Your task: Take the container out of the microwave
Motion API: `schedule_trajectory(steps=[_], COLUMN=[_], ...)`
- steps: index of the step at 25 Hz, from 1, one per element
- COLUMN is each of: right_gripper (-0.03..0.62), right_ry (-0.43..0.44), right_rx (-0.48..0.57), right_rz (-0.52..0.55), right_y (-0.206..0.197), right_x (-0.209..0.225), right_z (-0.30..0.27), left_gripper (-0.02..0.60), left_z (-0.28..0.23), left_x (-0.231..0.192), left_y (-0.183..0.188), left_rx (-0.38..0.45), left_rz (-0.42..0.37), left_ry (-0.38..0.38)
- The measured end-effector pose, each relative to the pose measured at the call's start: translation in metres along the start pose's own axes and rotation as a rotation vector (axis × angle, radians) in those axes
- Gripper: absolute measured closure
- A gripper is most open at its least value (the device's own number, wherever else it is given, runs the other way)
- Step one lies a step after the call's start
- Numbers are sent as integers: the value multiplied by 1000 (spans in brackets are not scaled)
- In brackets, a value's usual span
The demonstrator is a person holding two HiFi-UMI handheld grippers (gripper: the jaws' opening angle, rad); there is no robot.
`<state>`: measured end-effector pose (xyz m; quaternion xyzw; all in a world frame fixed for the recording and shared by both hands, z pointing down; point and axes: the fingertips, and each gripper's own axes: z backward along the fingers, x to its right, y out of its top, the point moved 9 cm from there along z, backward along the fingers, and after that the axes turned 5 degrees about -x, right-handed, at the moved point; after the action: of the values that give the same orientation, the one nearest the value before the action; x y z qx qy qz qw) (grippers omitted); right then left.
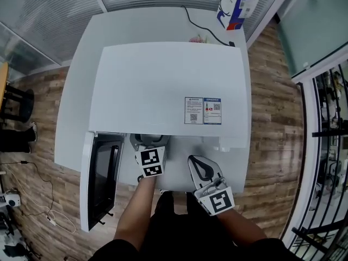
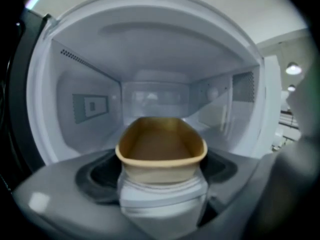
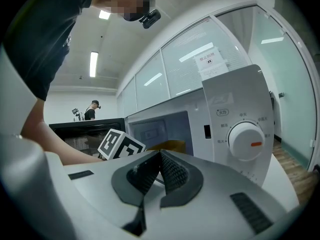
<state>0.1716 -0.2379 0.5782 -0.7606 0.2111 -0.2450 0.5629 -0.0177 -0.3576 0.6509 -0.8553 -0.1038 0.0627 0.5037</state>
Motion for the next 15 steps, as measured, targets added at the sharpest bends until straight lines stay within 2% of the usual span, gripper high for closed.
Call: schedule_trajectory(steps=[3, 10, 15], right_gripper=[595, 595, 595], right_ry=[-4, -9, -5], right_rx=[3, 19, 41], right_rz=[0, 6, 18], right_y=[-1, 3, 11], right_x=[-1, -5, -12], right_z=[3, 8, 16], left_gripper=[109, 118, 120], left_z=[1, 22, 50], left_x=[0, 2, 9], left_y=[1, -4, -12], left_rx=[9, 27, 14], left_rz=[-9, 17, 34], left_ry=[4, 15, -15])
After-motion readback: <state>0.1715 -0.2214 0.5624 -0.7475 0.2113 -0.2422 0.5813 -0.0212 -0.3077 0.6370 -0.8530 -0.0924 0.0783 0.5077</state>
